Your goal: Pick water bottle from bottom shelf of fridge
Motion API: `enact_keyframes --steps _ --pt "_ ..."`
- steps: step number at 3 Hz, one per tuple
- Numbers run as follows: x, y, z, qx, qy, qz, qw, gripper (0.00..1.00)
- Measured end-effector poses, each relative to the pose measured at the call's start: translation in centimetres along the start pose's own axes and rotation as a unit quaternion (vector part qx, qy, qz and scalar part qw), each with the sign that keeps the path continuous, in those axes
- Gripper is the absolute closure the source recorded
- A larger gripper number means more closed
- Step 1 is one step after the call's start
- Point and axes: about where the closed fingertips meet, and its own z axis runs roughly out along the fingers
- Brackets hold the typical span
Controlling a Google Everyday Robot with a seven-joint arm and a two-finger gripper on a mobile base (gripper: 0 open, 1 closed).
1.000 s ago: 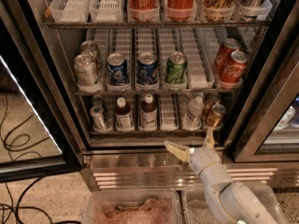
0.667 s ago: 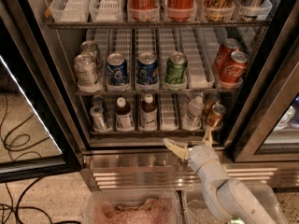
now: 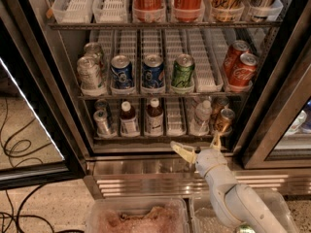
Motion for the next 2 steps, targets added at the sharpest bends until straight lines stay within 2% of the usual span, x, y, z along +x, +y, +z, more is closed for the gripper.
enact_keyframes --steps 2 --pt "0.0 0.0 0.0 0.0 0.0 0.0 1.0 0.12"
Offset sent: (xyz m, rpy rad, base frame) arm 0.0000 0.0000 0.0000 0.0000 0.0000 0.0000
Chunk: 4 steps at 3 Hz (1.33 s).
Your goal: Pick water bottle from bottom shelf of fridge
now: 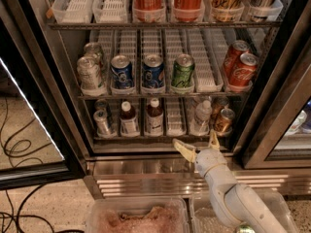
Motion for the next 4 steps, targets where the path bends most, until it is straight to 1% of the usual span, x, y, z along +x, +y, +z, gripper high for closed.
enact_keyframes --steps 2,3,4 --pt "0.0 0.0 0.1 0.001 0.0 0.0 1.0 0.08" --pt "0.4 -0.5 0.8 0.013 0.001 0.003 0.9999 0.03" --pt "0.4 -1.3 1.4 0.025 -0.002 0.003 0.9997 0.02"
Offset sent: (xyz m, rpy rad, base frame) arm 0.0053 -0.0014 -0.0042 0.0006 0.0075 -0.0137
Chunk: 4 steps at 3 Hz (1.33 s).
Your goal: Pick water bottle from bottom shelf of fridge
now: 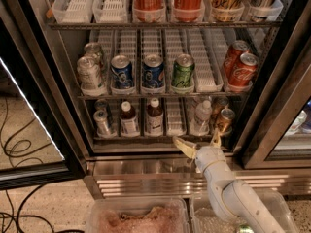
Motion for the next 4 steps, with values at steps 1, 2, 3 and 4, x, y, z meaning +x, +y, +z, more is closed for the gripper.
enact_keyframes --steps 1,2,3,4 --pt "-0.99 -1.84 1.11 0.023 -0.013 -0.006 0.9996 0.1" --pt "-0.99 -1.84 1.11 0.023 -0.013 -0.006 0.9996 0.13" --pt "-0.99 -1.84 1.11 0.023 -0.013 -0.006 0.9996 0.14" --pt "-0.99 -1.84 1.12 0.023 -0.013 -0.006 0.9996 0.18"
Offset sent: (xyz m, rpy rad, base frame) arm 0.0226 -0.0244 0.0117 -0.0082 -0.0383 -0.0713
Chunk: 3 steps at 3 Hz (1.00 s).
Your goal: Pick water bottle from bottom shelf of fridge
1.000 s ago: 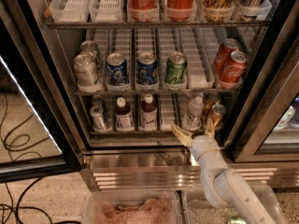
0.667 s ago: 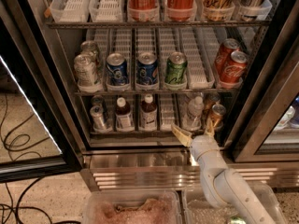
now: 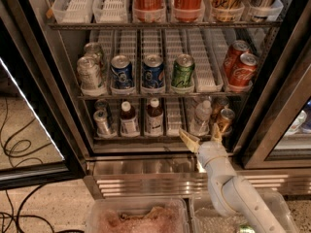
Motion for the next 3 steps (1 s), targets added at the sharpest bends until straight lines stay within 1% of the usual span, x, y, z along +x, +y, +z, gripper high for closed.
enact_keyframes --steps 1,2,3 --pt "0.0 0.0 0.1 0.0 0.0 0.0 1.0 0.25" --pt "0.1 0.7 2.0 -0.01 -0.001 -0.003 0.9999 0.24" --pt "0.5 1.2 2.9 -0.014 0.002 -0.001 0.9999 0.24"
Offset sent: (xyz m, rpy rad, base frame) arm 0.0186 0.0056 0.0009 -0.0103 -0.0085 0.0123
